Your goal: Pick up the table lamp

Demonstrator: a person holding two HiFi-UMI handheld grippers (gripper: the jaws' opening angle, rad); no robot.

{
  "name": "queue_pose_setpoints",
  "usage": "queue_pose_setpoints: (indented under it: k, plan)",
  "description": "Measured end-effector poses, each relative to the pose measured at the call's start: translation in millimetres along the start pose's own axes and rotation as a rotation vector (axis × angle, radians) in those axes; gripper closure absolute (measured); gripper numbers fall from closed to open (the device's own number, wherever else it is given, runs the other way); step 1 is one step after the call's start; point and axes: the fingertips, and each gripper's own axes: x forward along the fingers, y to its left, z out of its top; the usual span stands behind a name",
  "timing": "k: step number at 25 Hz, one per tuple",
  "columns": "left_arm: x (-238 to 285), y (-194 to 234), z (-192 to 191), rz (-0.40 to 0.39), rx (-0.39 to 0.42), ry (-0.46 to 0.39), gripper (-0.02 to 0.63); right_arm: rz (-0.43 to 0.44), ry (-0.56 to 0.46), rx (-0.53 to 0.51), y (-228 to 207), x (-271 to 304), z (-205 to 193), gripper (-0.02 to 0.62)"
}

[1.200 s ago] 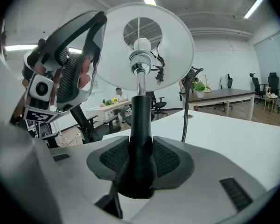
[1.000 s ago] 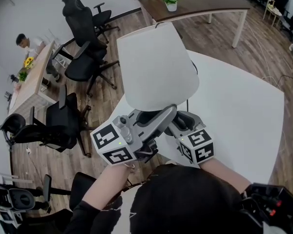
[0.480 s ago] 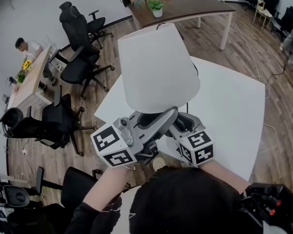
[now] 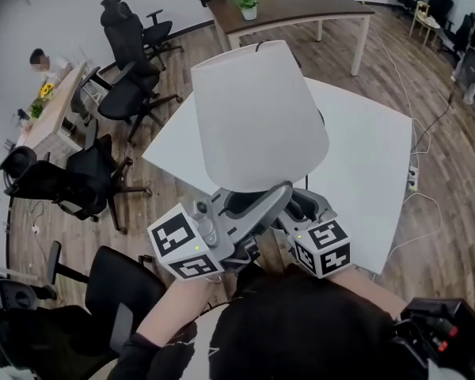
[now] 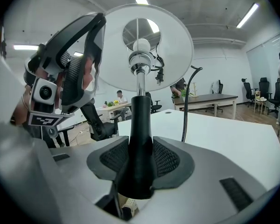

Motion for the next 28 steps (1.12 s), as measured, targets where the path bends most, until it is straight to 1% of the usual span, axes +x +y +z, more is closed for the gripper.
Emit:
queue_pose_setpoints:
  k: [3,8,12,19,28]
  plan:
    - [-1.6,-28.0,-10.6,0.002,0.016,0.009,0.584,0.006,-0.016,-0.008,8.3,-19.0,-11.3,0.423]
    - [1.6,-58.8,-16.2,0.007,0.001,0.022,0.585,0.016,-0.014,-0.009,17.1,-45.0,-19.4,0.423]
    - [4.0,-67.8,-15.5,0.009,0.010,0.031,0.586,0.020,-0.022,-0.003,22.3,-55.2,-21.8,0.422]
    - [14.8,-85.5,-19.6,-0.026,0.019,0.049,0.586,-0.002,-0.047,0.006,18.0,-71.1,-24.5,0.422]
    - [14.1,-88.7,-21.5,-0.039,0.016,0.051,0.586,-0.016,-0.048,0.007,18.7,-73.2,-26.2,0.420]
